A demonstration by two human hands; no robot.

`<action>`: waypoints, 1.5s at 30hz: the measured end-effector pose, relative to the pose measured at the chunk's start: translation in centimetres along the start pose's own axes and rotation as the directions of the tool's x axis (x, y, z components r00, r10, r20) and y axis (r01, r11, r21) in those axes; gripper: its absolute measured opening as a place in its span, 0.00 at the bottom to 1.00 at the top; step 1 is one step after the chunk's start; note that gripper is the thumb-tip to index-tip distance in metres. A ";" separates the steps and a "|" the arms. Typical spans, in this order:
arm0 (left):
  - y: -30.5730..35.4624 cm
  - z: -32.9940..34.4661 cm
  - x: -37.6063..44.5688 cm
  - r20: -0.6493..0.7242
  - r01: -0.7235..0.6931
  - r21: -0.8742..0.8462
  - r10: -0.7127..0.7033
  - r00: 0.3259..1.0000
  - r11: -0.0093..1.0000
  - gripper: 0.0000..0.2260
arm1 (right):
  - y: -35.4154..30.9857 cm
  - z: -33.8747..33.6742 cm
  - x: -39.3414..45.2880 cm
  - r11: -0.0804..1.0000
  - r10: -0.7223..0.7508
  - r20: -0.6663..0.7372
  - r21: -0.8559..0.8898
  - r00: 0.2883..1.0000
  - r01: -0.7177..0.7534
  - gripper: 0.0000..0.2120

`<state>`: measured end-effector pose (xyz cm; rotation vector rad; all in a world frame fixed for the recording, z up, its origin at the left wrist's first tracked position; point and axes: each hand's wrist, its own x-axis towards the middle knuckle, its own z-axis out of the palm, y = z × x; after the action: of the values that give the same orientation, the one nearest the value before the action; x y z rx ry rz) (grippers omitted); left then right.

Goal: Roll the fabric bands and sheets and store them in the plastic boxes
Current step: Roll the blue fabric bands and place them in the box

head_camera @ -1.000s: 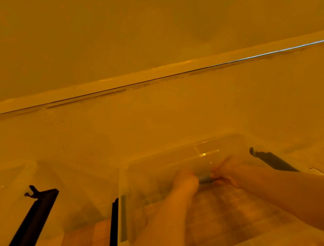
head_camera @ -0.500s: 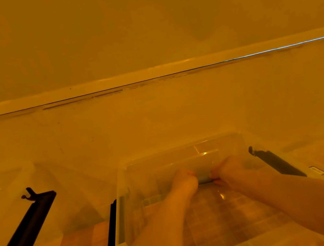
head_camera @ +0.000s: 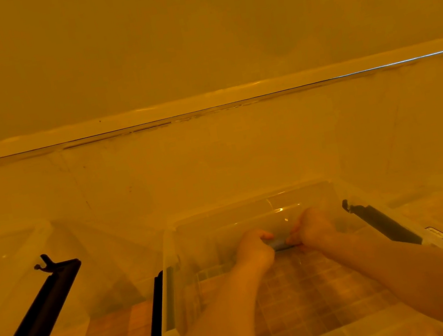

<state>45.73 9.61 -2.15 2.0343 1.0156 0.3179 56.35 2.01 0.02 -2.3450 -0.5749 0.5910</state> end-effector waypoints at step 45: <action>7.0 -7.8 -10.1 -0.254 -0.122 -0.236 0.060 0.965 0.964 0.12 | -4.1 -6.7 -10.9 0.828 -0.219 -0.025 0.524 0.975 0.200 0.20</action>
<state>38.96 4.00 9.43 1.8452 0.9746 0.7252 50.23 -4.16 10.26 -1.7308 -0.5901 0.5992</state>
